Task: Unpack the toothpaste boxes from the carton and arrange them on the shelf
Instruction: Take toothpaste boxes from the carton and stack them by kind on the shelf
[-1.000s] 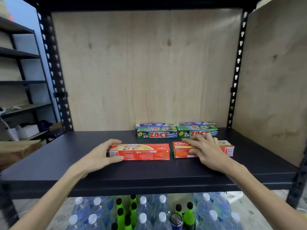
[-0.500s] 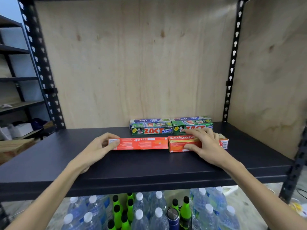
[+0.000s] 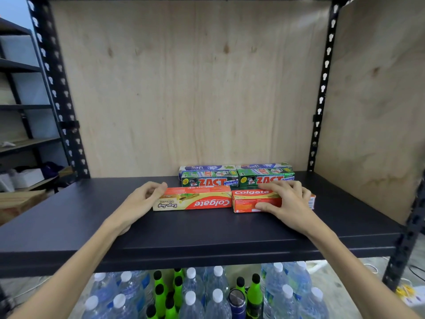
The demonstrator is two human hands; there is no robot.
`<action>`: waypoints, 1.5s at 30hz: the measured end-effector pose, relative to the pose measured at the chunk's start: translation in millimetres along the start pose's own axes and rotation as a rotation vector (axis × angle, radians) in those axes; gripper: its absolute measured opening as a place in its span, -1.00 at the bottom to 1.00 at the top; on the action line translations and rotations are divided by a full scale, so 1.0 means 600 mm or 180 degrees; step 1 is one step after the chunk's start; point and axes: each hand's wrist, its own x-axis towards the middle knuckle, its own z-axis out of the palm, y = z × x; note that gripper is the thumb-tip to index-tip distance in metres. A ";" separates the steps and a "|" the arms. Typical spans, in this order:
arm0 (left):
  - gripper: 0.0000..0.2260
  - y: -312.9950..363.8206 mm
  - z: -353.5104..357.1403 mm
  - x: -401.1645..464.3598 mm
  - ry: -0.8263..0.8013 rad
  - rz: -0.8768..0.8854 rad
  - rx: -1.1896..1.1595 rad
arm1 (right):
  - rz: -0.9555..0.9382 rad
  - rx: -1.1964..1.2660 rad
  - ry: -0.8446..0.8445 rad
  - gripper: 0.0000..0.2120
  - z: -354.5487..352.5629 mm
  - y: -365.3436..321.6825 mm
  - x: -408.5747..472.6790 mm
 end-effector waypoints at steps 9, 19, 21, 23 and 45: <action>-0.67 -0.017 -0.005 0.007 0.0132 0.0160 0.0018 | 0.0085 -0.0050 0.0029 -0.47 0.002 0.001 0.002; -0.51 0.007 0.019 0.027 0.0447 0.0007 0.0431 | 0.0359 -0.0212 -0.0055 -0.44 0.007 0.006 0.018; -0.43 0.011 0.027 0.028 0.0378 -0.0035 0.0624 | 0.0441 -0.0157 -0.0108 -0.41 0.010 0.009 0.027; -0.29 0.010 0.035 0.032 0.0339 -0.0073 0.0913 | 0.0528 -0.0245 -0.0208 -0.36 0.017 0.013 0.039; -0.17 0.024 0.116 0.127 0.0418 -0.0156 0.1031 | 0.0433 -0.0042 -0.0342 -0.21 0.065 0.079 0.140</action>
